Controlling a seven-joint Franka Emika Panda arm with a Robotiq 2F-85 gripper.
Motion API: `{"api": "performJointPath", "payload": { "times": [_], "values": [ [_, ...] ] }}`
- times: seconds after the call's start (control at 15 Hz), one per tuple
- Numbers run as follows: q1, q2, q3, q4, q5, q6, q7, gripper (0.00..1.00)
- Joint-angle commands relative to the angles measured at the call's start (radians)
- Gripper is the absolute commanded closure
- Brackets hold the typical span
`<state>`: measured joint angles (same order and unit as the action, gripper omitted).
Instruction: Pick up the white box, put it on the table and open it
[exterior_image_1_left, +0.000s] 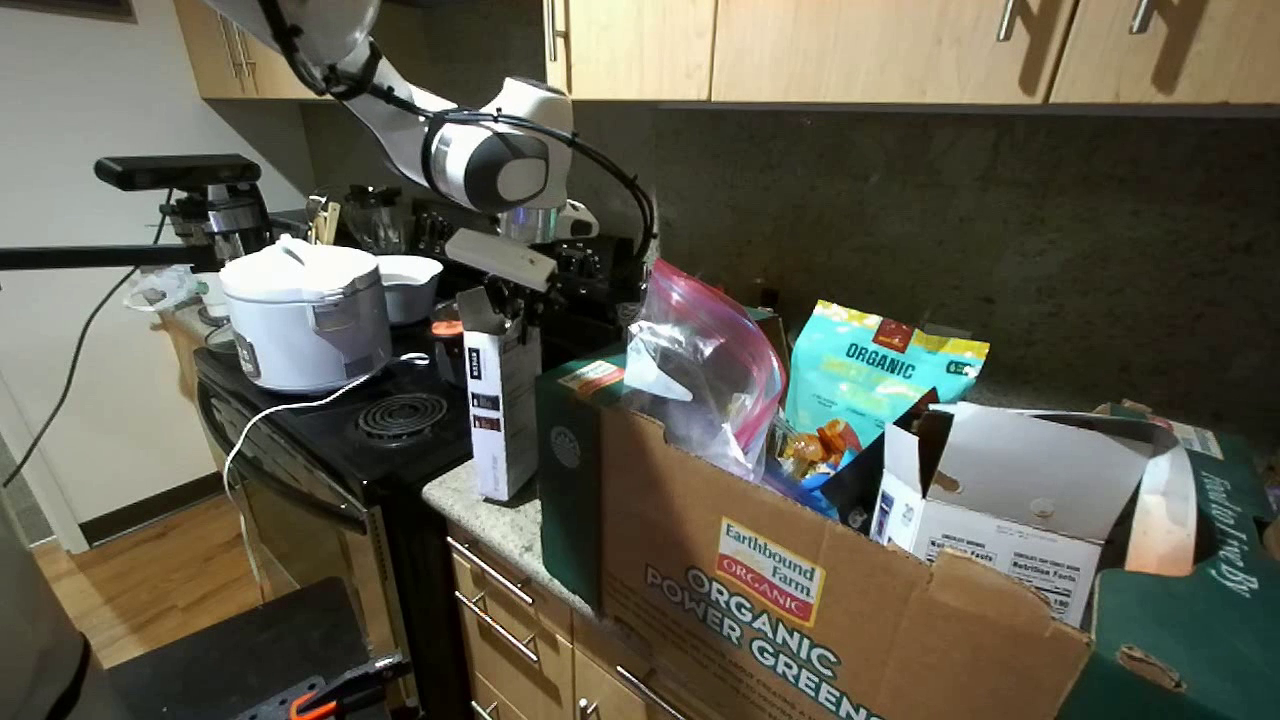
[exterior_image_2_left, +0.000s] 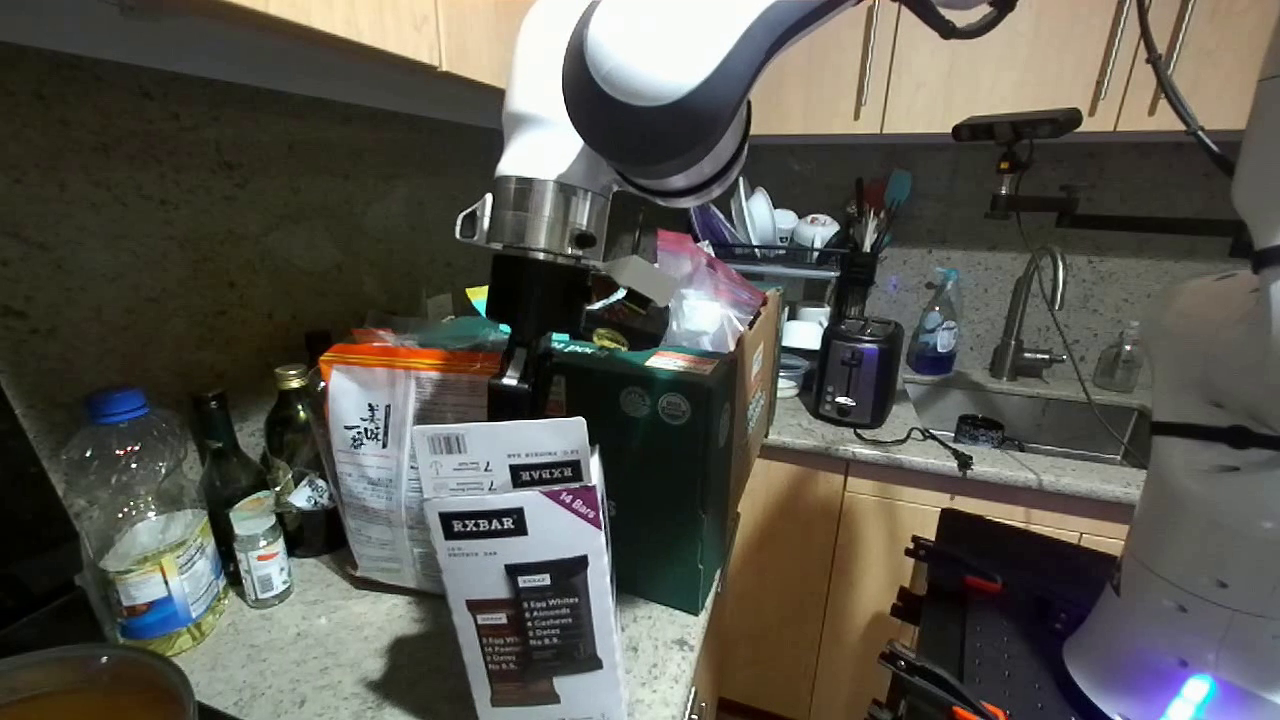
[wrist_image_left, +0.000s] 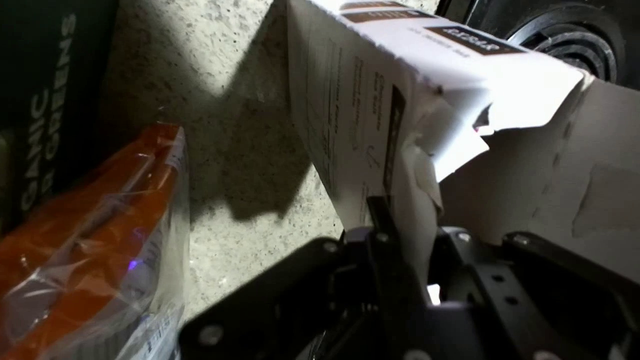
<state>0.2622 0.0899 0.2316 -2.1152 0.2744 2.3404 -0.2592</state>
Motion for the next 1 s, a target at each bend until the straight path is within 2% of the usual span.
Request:
{"api": "performJointPath", "payload": {
  "times": [0.0, 0.2, 0.33, 0.93],
  "values": [
    [-0.021, -0.01, 0.016, -0.002, 0.062, 0.042, -0.047, 0.97],
    [-0.017, -0.012, 0.019, -0.008, 0.045, 0.054, -0.027, 0.97],
    [-0.013, -0.016, 0.021, -0.009, 0.028, 0.047, -0.014, 0.64],
    [-0.004, -0.054, 0.017, 0.006, -0.112, -0.001, 0.097, 0.0]
  ]
}}
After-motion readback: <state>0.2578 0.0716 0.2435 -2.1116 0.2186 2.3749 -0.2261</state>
